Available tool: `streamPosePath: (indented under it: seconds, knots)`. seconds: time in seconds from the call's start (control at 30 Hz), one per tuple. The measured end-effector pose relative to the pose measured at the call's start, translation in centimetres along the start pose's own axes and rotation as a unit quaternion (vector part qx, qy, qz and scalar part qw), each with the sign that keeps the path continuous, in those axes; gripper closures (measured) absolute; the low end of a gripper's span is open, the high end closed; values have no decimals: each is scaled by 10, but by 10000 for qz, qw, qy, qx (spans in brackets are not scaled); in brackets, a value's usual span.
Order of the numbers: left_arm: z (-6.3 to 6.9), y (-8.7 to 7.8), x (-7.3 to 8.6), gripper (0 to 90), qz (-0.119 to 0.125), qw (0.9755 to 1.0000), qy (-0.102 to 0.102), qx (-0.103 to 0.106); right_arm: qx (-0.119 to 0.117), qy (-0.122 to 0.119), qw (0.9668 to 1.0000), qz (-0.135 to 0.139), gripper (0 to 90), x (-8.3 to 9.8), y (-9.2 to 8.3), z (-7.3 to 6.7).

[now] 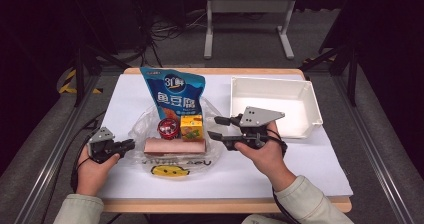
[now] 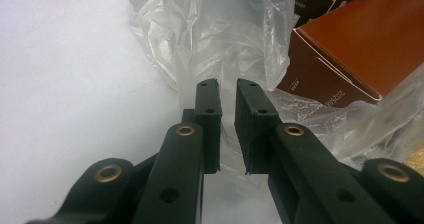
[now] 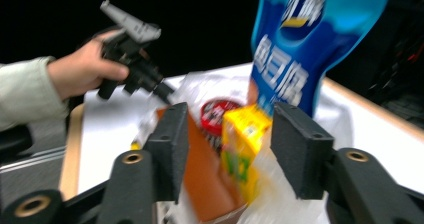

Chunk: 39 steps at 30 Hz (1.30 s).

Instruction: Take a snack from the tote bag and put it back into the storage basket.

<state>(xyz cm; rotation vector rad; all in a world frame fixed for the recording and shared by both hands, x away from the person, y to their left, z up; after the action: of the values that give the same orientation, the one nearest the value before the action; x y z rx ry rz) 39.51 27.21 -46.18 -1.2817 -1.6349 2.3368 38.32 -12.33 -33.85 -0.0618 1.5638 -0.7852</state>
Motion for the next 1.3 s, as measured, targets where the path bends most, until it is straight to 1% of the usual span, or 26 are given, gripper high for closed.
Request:
streamPosePath:
  seconds: [0.03, 0.07, 0.17, 0.2, 0.27, 0.3, 0.33, 0.43, 0.47, 0.53, 0.63, 0.77, 0.87, 0.9, 0.93, 0.97, 1.0, 1.03, 1.07, 1.1, 1.13, 1.17, 1.2, 1.23, 1.27, 1.3]
  knots:
    - [0, 0, 0, 803, -4, 10000, -14, 17, 103, -2, 9999, 29, 576, -2, 1, 3]
    - [0, 1, 0, 803, -3, 10000, -6, 13, 260, -17, 9997, -33, 647, -3, 3, 8]
    - [0, 1, -1, 805, -13, 10000, 33, 1, 407, 60, 9991, -133, 797, -1, 11, 19]
    - [0, 1, -1, 806, -16, 10000, 53, 2, 446, 112, 9989, -134, 835, 1, 14, 22]
    - [0, 2, -1, 807, -24, 10000, 29, 19, 513, 161, 9985, -142, 882, 4, 18, 26]
    - [0, 2, -1, 807, -24, 10000, 29, 19, 513, 161, 9985, -142, 882, 4, 18, 26]
    - [0, 2, -1, 807, -22, 10000, 34, 20, 551, 200, 9979, -266, 900, 10, 24, 28]
    - [1, 2, -1, 807, -15, 10000, 42, 21, 593, 245, 9965, -529, 900, 19, 33, 30]
    - [1, 2, -1, 807, -15, 10000, 48, 24, 593, 245, 9965, -529, 900, 19, 33, 30]
    - [1, 2, -1, 807, -1, 10000, 28, 36, 566, 291, 9949, -778, 900, 30, 43, 31]
    - [1, 1, -2, 806, 10, 10000, 79, 32, 502, 356, 9919, -1107, 900, 46, 56, 31]
    - [2, 1, -2, 803, 27, 9999, 100, 46, 332, 394, 9881, -1447, 867, 62, 70, 29]
    - [2, 1, -1, 799, 20, 9999, 80, 68, 217, 345, 9831, -1784, 843, 71, 79, 25]
    - [2, 1, -1, 798, 20, 9999, 80, 68, 217, 345, 9831, -1784, 843, 71, 79, 25]
    - [2, 1, -1, 799, 31, 9999, 74, 61, 79, 360, 9796, -1976, 774, 77, 84, 23]
    - [2, 1, -1, 798, 31, 9999, 74, 61, 79, 360, 9796, -1976, 774, 77, 84, 23]
    - [2, 1, -1, 798, 17, 9999, 80, 71, 16, 378, 9772, -2091, 738, 79, 86, 23]
    - [2, 1, -1, 798, 12, 9999, 92, 71, -41, 414, 9754, -2164, 668, 82, 88, 23]
    - [2, 1, -1, 798, 25, 9999, 108, 52, -101, 425, 9743, -2208, 605, 84, 89, 23]
    - [2, 1, -1, 797, 25, 9999, 76, 68, -180, 432, 9736, -2234, 564, 86, 90, 23]
    - [2, 1, -1, 797, 15, 9999, 88, 62, -213, 442, 9734, -2240, 522, 87, 90, 23]
    - [2, 1, -1, 797, 10, 9999, 86, 62, -258, 402, 9728, -2268, 458, 89, 91, 25]
    - [3, 2, -1, 797, 6, 9999, 55, 85, -309, 387, 9720, -2297, 441, 91, 91, 25]
    - [3, 2, -1, 797, 6, 9999, 55, 85, -309, 387, 9720, -2297, 441, 91, 91, 25]
    - [3, 2, -1, 797, -16, 9999, 60, 96, -359, 377, 9712, -2324, 426, 92, 91, 25]
    - [3, 2, -1, 797, -31, 9999, 110, 87, -423, 348, 9696, -2386, 406, 94, 92, 25]
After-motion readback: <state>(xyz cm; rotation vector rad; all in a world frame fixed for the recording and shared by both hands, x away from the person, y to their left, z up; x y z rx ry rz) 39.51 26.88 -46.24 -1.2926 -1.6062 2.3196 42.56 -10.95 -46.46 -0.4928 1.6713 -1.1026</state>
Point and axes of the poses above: each handheld gripper's, and its own axes: y roughly forward along the jaws, x roughly out of its underside, z roughly to its right, the point moved 3 cm from there along y, roughly forward along the jaws, and after that the axes turned 14 degrees about -z, right-handed, at the moved point
